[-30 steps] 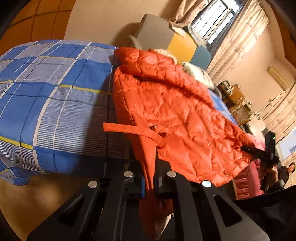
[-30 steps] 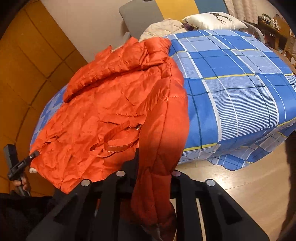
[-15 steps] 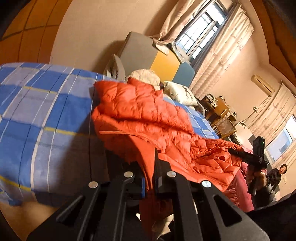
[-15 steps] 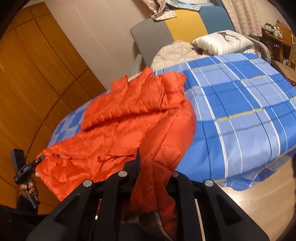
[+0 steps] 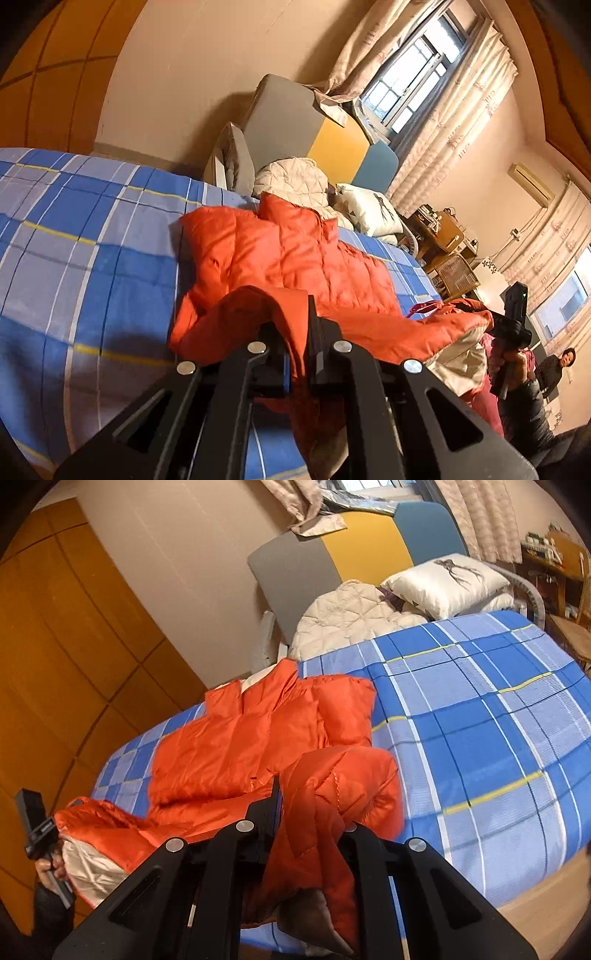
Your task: Fold large clothes
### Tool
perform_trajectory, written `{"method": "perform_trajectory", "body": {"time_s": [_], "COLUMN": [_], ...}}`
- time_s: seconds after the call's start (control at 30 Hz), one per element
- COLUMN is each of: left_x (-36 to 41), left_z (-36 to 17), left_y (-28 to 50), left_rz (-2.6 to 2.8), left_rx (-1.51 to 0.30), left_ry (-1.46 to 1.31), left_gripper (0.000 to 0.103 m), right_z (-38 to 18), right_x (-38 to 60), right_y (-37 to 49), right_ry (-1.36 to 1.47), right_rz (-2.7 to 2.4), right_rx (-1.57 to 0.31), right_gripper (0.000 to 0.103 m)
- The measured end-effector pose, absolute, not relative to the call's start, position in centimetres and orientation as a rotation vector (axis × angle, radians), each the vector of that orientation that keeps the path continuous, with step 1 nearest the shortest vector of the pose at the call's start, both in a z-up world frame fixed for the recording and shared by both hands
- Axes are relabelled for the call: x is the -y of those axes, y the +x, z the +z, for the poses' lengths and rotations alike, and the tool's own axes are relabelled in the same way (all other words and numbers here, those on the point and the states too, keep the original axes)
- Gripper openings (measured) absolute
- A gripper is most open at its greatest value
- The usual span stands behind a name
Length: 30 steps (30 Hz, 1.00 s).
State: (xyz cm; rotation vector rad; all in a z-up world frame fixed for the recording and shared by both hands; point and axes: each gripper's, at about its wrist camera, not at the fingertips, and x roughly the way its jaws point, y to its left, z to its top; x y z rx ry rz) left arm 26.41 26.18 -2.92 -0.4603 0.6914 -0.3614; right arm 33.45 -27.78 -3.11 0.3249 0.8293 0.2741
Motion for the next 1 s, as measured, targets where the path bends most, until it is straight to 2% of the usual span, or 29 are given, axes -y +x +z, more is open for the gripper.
{"method": "perform_trajectory", "body": {"time_s": [0.47,0.6,0.7,0.77,0.8,0.83,0.87,0.93,0.97,1.0], "left_x": [-27.0,-27.0,-26.9,-27.0,-27.1,-27.2,-27.3,-27.3,-27.4,-27.6], "left_z": [-6.0,-7.1,-7.7,-8.1,-8.2,-8.2,-8.3,-8.1,-8.1,-8.0], "left_y": [38.5,40.8,42.1,42.9,43.1,43.2,43.4,43.7,43.7,43.7], "left_rz": [-0.236,-0.201,-0.174,-0.158,-0.155,-0.152,-0.151,-0.156,-0.162,-0.173], "left_rx": [-0.811,-0.852,-0.878,-0.903,-0.907,-0.908,-0.914,-0.917,-0.92,-0.92], "left_ry": [-0.521,-0.515,-0.517,-0.526,-0.535,-0.541,-0.547,-0.554,-0.561,-0.578], "left_gripper": [0.007,0.01,0.011,0.015,0.02,0.023,0.024,0.03,0.033,0.042], "right_z": [-6.4,-7.1,-7.6,-7.8,-7.8,-7.8,-7.8,-7.7,-7.7,-7.6], "right_x": [27.0,26.8,27.2,27.6,27.8,27.9,28.0,28.0,28.0,28.1], "right_y": [43.9,45.7,47.1,47.7,47.8,48.0,48.1,48.3,48.4,48.4], "right_ry": [0.375,0.387,0.446,0.511,0.539,0.574,0.596,0.611,0.627,0.644], "right_rz": [0.168,0.166,0.182,0.194,0.205,0.222,0.225,0.225,0.235,0.244], "right_rx": [-0.948,-0.975,-0.982,-0.977,-0.973,-0.963,-0.953,-0.947,-0.945,-0.941], "right_gripper": [0.013,0.015,0.026,0.045,0.05,0.062,0.067,0.069,0.074,0.076]}}
